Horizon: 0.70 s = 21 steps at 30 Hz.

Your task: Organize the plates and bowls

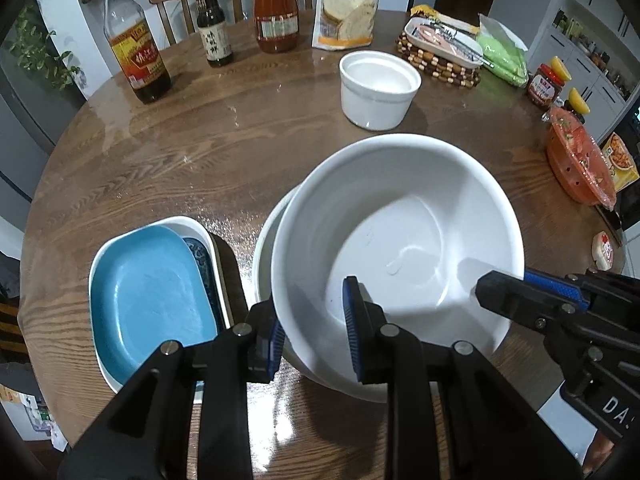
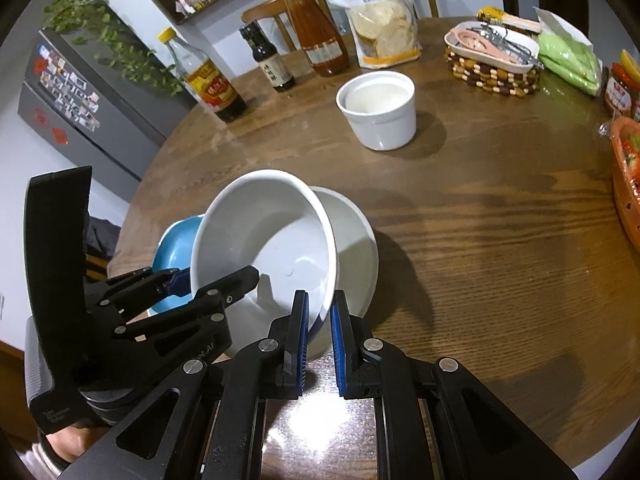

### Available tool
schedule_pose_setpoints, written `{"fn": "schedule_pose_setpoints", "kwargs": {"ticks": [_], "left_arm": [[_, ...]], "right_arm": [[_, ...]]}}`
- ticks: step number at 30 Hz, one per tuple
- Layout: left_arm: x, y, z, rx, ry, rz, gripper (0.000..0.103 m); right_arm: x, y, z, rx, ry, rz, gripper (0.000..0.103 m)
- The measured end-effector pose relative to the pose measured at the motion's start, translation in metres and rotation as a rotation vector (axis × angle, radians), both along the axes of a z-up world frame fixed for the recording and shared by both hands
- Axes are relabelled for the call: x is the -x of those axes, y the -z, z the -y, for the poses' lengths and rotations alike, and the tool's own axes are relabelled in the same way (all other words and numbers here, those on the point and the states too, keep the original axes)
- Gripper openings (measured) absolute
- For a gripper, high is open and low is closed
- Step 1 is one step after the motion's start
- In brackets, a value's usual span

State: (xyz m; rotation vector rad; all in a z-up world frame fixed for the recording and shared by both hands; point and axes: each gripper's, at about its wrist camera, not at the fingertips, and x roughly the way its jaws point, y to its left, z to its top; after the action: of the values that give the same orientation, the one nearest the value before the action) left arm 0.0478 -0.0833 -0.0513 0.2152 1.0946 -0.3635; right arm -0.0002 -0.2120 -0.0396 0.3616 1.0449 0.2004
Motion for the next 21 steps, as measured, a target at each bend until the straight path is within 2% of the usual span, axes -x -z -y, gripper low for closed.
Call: {"fn": "schedule_pose_setpoints", "kwargs": {"ticks": [7,21], "left_arm": [[-0.004,0.012,0.001,-0.021,0.011,-0.036,0.024],[-0.007,0.014,0.007,-0.038,0.04,-0.033,0.025]], "right_arm": [[-0.006,0.01,-0.002,0.019,-0.002,-0.038,0.013],[-0.012,0.013,-0.004,0.045,0.002,-0.064,0.013]]}}
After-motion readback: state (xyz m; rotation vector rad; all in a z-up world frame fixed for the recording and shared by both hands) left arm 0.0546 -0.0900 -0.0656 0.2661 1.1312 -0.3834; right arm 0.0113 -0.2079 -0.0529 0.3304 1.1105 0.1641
